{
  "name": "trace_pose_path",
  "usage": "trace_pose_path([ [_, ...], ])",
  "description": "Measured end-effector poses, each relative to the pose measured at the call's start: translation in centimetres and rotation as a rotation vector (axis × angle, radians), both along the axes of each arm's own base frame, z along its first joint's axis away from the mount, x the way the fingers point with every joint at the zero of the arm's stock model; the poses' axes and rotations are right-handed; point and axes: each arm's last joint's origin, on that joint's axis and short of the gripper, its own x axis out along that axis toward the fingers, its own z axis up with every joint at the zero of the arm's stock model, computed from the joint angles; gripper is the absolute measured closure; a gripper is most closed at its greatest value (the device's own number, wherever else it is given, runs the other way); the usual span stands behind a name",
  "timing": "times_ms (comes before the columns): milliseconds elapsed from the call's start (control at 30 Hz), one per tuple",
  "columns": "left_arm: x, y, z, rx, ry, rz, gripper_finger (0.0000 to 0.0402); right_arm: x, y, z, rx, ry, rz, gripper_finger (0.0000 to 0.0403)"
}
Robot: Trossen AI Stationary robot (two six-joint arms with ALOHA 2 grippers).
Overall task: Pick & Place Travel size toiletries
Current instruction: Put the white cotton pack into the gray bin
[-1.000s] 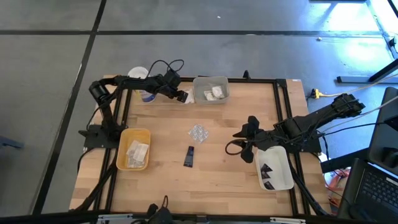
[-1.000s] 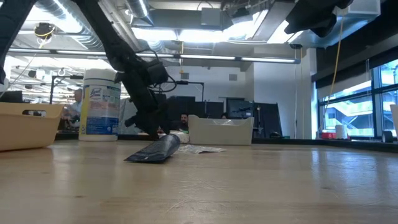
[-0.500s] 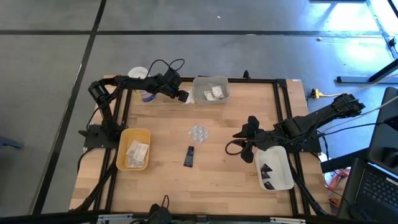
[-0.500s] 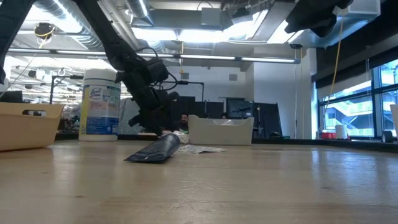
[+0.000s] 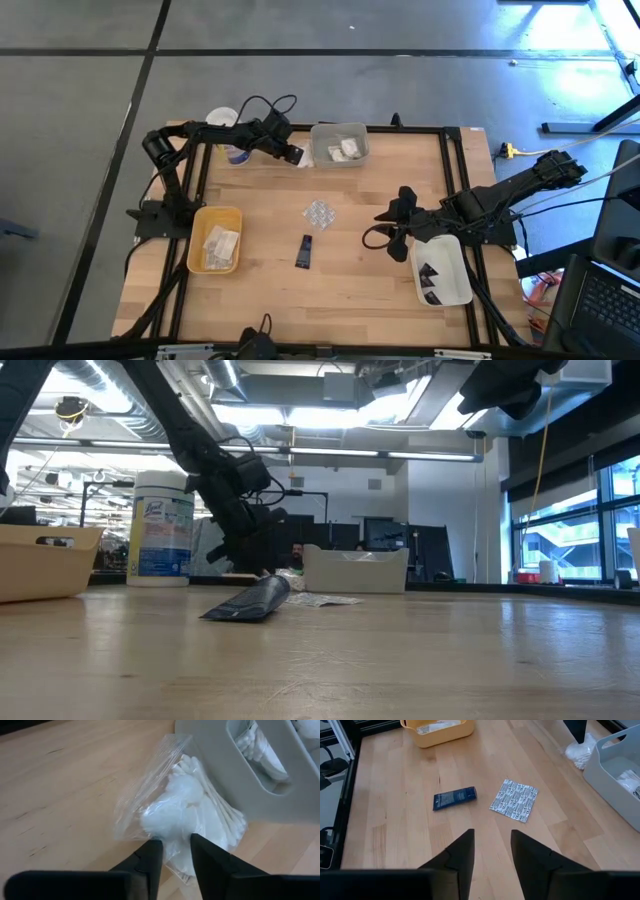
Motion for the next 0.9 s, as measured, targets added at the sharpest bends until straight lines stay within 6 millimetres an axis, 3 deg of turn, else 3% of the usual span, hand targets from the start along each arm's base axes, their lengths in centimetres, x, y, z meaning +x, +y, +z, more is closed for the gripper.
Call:
trace_pose_path([
  [400, -1.1, 0.2, -0.1, -0.018, 0.063, -0.020, 0.0393, 0.0, 0.0, 0.0, 0.000, 0.000, 0.000, 0.0281],
  [500, -1.4, 0.1, 0.5, -0.008, 0.068, -0.031, 0.0397, 0.0, 0.0, 0.0, 0.000, 0.000, 0.000, 0.0289],
  [900, -2.9, -1.9, 7.5, 0.102, -0.058, -0.035, 0.0399, 0.0, 0.0, 0.0, 0.000, 0.000, 0.000, 0.0309],
])
